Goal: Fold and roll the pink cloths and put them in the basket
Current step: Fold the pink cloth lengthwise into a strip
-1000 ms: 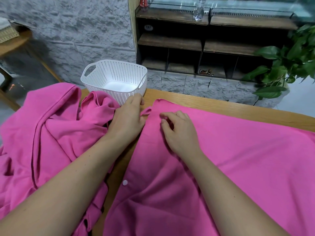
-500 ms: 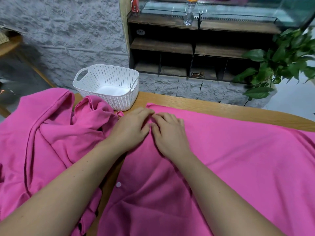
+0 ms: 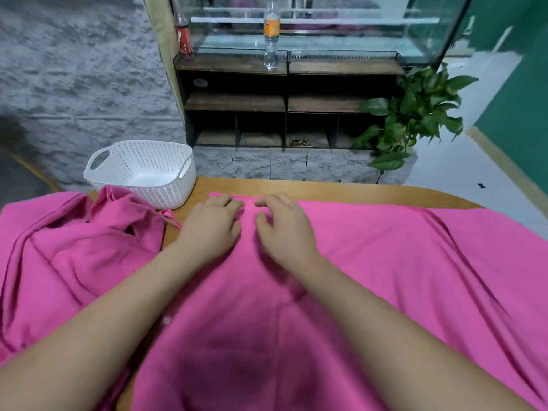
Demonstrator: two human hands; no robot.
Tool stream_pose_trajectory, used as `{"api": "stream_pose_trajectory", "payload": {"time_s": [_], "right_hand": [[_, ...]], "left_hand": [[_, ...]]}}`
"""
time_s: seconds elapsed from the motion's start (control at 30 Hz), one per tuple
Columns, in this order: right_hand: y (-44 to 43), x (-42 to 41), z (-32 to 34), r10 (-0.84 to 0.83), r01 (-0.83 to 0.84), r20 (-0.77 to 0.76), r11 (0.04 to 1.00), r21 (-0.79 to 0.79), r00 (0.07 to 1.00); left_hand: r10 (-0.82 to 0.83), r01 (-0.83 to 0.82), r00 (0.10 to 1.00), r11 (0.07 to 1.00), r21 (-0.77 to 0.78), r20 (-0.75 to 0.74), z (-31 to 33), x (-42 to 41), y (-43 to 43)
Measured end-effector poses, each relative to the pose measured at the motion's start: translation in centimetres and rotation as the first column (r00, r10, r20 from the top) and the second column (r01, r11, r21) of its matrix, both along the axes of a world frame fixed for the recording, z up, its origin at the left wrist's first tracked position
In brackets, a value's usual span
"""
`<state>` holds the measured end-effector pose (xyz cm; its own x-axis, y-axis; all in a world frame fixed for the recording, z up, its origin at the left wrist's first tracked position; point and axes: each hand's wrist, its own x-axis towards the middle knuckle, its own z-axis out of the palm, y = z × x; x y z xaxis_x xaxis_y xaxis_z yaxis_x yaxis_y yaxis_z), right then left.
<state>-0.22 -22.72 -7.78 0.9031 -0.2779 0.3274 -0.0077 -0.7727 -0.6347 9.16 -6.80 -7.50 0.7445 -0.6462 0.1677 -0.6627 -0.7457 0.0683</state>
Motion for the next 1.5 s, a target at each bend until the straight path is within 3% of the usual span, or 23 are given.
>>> {"api": "stream_pose_trajectory", "payload": {"time_s": [0.23, 0.5, 0.7, 0.93, 1.3, 1.5], "right_hand": [[-12.6, -10.5, 2.0, -0.152, 0.128, -0.184, 0.982, -0.14, 0.971], [-24.1, -22.9, 2.3, -0.423, 0.323, -0.257, 0.878, -0.354, 0.869], [-26.2, -27.3, 2.7, -0.431, 0.248, -0.441, 0.876, -0.414, 0.787], [-26.3, -29.0, 2.2, -0.445, 0.044, -0.601, 0.825, -0.563, 0.664], [-27.7, -30.3, 3.1, -0.432, -0.013, -0.664, 0.833, -0.554, 0.61], [-30.9, -31.9, 3.3, -0.343, 0.11, -0.654, 0.923, -0.37, 0.674]], "left_hand": [[-0.199, 0.195, 0.98, 0.977, -0.09, -0.033, 2.4, -5.0, -10.2], [-0.371, 0.363, 0.926, 0.926, -0.101, -0.074, 2.8, -11.6, -21.5], [-0.454, 0.431, 0.879, 0.887, -0.162, -0.147, 1.0, -15.5, -27.7], [-0.423, 0.375, 0.89, 0.892, -0.253, -0.173, -2.3, -16.4, -31.0], [-0.386, 0.333, 0.916, 0.883, -0.33, -0.11, -5.4, -16.2, -30.6], [-0.388, 0.342, 0.918, 0.88, -0.329, -0.083, -5.7, -16.1, -30.7]]}}
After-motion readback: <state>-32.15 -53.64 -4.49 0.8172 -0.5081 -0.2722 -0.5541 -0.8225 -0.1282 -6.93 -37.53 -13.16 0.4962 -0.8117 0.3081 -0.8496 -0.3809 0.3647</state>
